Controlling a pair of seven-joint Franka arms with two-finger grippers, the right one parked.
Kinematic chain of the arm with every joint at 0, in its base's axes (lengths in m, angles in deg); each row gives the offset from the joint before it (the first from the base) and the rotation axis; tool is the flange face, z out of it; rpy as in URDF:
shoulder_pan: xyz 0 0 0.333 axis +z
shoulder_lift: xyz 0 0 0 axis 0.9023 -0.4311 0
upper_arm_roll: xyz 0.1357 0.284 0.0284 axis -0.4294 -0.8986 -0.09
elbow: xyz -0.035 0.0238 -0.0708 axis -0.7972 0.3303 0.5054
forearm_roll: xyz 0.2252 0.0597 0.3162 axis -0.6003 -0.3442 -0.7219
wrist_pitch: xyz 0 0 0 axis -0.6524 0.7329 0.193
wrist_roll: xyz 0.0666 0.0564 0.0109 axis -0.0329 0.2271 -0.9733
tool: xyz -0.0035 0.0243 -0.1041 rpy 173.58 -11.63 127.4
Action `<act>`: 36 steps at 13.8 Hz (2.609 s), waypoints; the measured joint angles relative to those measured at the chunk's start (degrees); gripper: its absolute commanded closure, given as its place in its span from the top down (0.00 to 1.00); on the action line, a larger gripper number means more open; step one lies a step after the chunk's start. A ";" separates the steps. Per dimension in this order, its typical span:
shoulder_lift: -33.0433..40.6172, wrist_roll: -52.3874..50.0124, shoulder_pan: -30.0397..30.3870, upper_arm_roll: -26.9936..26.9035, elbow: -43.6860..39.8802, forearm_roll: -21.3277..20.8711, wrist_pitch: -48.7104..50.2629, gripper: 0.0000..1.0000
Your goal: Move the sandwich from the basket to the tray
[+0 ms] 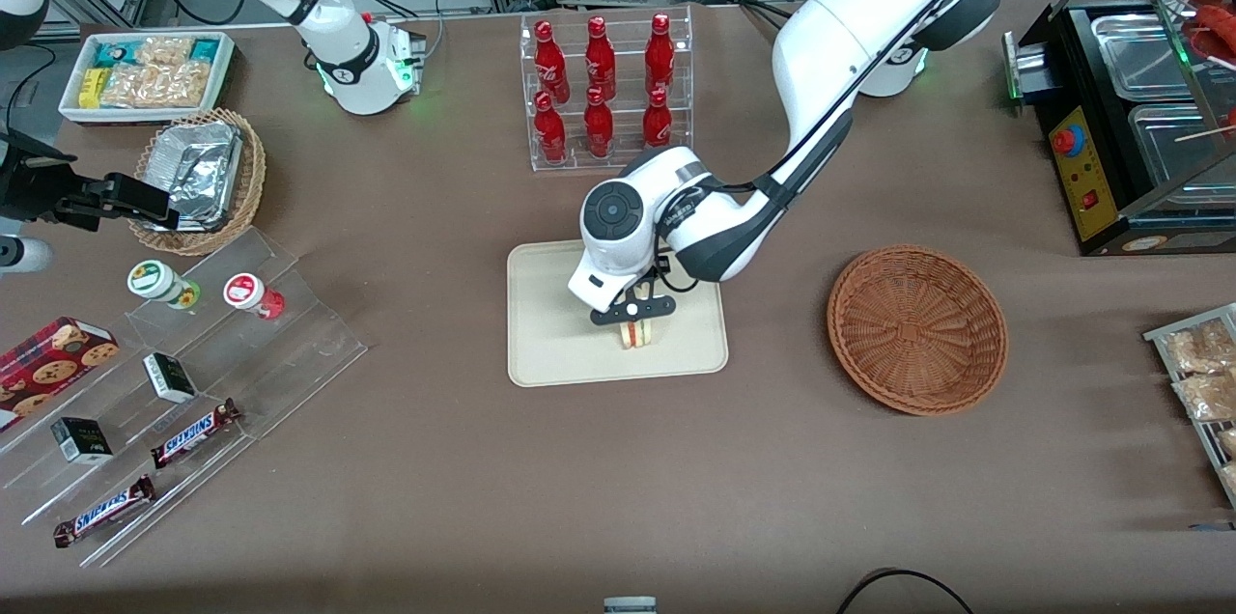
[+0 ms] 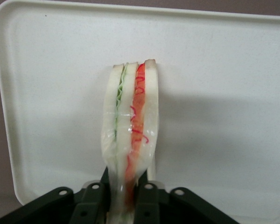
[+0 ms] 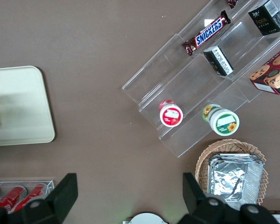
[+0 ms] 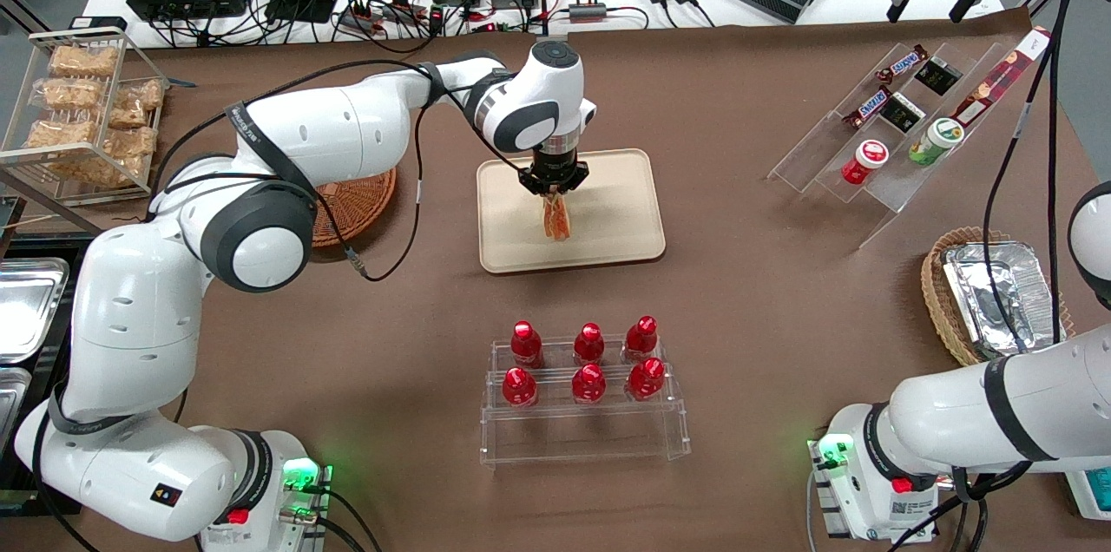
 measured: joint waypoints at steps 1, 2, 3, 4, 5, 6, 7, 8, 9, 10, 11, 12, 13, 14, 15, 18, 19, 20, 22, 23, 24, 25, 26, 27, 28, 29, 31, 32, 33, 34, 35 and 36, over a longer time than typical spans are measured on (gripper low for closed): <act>0.00 -0.02 0.01 -0.01 -0.18 0.00 0.00 1.00; 0.01 -0.02 0.04 -0.01 -0.59 0.00 0.03 1.00; 0.07 -0.02 0.10 -0.01 -1.17 0.00 0.15 1.00; 0.26 -0.02 0.17 -0.01 -1.93 0.00 0.60 1.00; 0.55 -0.02 0.19 -0.01 -2.96 0.00 1.69 1.00; 0.97 -0.01 0.20 -0.01 -4.17 0.00 3.16 1.00; 1.51 0.04 0.21 -0.01 -5.34 0.00 4.75 1.00; 2.15 0.56 0.24 -0.01 -6.28 0.00 6.18 1.00; 3.02 1.87 0.36 -0.04 -7.09 -0.01 7.56 1.00; 4.22 3.39 0.80 -0.16 -7.55 -0.02 8.96 1.00; 5.58 4.45 1.65 -0.26 -7.69 -0.02 10.57 1.00; 7.01 5.07 3.01 -0.30 -7.71 0.02 12.27 1.00; 8.07 5.54 4.58 -0.29 -7.69 0.38 13.29 1.00; 9.12 6.98 6.47 -0.23 -7.36 1.18 13.92 1.00; 10.27 9.18 8.38 -0.20 -6.51 2.11 14.15 1.00; 14.14 16.51 14.03 -0.19 -2.68 5.37 14.39 1.00; 15.69 19.55 16.29 -0.19 -1.14 6.43 14.47 1.00; 17.02 22.35 18.17 -0.19 0.20 7.47 14.51 1.00; 19.84 28.26 22.01 -0.20 2.92 9.59 14.58 1.00; 21.15 30.43 23.76 -0.20 4.07 10.38 14.69 1.00; 22.15 31.67 25.04 -0.20 4.88 10.89 14.84 1.00; 22.82 32.23 25.75 -0.19 5.41 11.13 15.12 1.00; 23.15 32.30 26.01 -0.19 5.65 11.15 15.46 1.00; 23.40 32.32 26.15 -0.21 5.87 11.16 15.68 1.00; 23.76 33.06 26.38 -0.31 6.14 11.16 15.89 1.00; 24.53 34.67 26.54 -0.95 6.56 11.62 16.44 1.00; 27.51 39.98 25.75 -5.67 8.35 14.98 17.26 1.00; 29.60 43.50 25.03 -8.73 9.88 16.22 17.66 1.00; 31.80 46.49 24.60 -11.13 11.63 16.76 18.11 1.00; 34.04 48.66 24.42 -12.86 13.42 16.98 18.93 1.00; 36.38 50.36 23.91 -14.80 15.14 17.07 20.13 1.00; 38.64 51.92 22.73 -17.33 16.47 17.11 21.70 1.00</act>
